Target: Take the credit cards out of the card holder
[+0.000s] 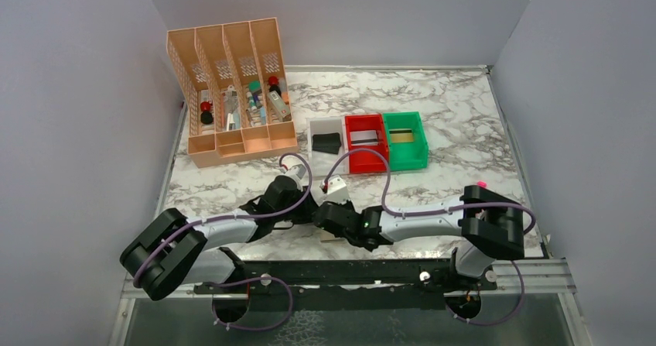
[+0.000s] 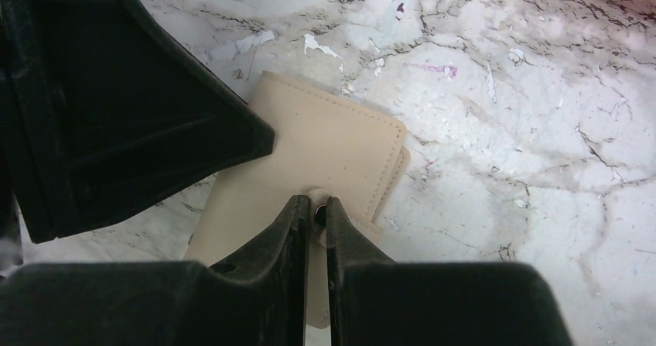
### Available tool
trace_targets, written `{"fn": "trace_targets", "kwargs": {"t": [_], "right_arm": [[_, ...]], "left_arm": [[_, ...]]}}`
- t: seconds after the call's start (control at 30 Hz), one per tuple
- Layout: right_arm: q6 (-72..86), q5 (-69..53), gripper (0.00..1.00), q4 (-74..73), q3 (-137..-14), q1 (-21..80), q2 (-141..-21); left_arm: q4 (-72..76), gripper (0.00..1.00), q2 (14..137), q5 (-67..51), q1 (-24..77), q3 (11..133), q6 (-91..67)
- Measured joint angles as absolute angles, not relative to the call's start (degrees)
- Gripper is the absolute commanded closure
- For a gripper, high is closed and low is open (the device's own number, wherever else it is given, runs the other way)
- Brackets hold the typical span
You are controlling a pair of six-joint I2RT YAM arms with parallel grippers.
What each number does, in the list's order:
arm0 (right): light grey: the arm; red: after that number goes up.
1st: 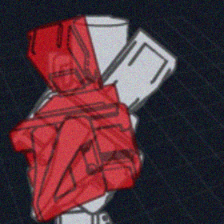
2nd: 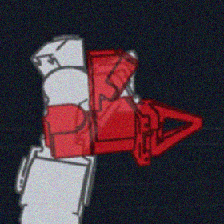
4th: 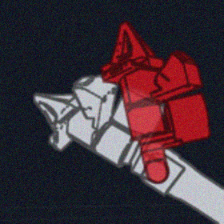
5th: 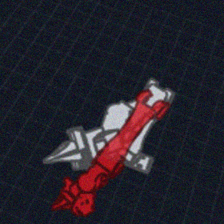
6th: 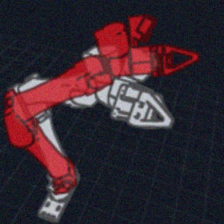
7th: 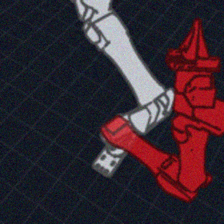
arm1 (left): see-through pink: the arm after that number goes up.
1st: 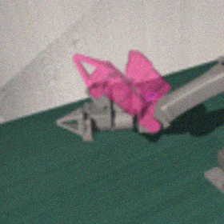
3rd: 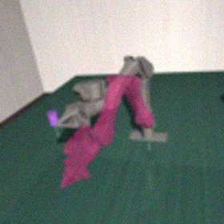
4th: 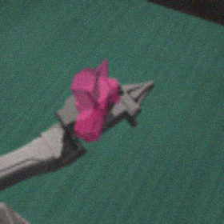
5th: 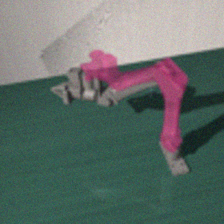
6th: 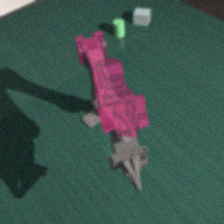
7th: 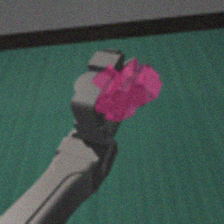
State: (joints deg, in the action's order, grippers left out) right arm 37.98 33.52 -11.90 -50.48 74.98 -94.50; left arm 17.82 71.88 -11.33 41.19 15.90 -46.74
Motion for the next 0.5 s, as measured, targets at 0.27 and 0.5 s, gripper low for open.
{"fn": "trace_targets", "kwargs": {"t": [0.27, 0.5], "right_arm": [[38.22, 33.56, 0.77, -12.03, -47.33, 74.46, -88.42], [41.47, 32.64, 0.68, -12.05, -42.54, 71.4, -84.62]], "left_arm": [[17.47, 0.79, 72.49, -10.61, 41.56, 16.51, -46.96], [17.15, 0.79, 72.18, -10.13, 41.76, 16.49, -47.13]]}}
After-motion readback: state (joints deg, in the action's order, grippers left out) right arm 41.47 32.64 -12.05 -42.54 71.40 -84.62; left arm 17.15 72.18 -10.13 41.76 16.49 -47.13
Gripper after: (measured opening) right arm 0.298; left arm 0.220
